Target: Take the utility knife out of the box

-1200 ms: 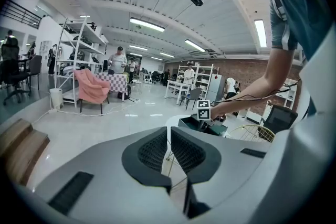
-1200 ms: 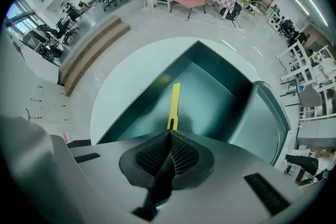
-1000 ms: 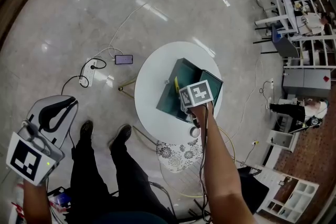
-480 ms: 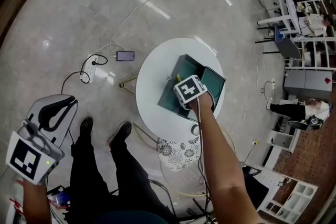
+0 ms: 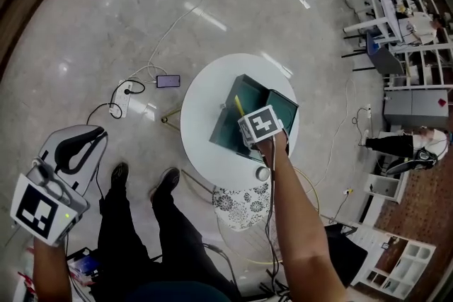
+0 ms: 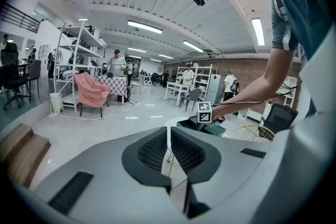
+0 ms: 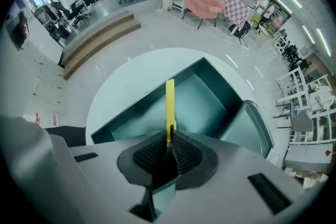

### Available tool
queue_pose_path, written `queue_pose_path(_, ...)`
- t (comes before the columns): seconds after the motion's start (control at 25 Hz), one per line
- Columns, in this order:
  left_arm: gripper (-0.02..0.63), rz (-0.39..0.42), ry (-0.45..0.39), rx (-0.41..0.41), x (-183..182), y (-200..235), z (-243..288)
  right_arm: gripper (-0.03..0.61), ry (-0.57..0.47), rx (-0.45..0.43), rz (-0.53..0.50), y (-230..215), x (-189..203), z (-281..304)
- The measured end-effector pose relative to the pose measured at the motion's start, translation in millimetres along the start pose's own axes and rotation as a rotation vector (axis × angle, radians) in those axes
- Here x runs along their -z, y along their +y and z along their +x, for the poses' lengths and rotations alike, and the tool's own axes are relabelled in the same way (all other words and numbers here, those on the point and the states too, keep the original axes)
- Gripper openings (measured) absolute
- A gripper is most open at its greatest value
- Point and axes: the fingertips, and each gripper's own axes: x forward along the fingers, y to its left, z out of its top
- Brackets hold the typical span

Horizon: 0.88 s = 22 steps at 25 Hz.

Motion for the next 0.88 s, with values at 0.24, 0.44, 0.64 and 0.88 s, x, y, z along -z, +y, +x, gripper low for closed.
queue_pose_path(0.24,0.037,0.067,-0.026,0.016,-27,-20,-10,0.058,-0.102,0.011,0.025,2,1,-50)
queue_pose_path(0.44,0.037,0.094,-0.051,0.020,-56,-29,-18,0.058,-0.200,0.006,0.080,12,-5,-95)
queue_pose_path(0.64,0.037,0.130,-0.062,0.044,-87,-45,-32,0.058,-0.325,-0.015,0.120,24,-5,-153)
queue_pose_path(0.88,0.037,0.177,-0.072,0.077,-132,-71,-48,0.058,-0.478,0.000,0.196,20,9,-230)
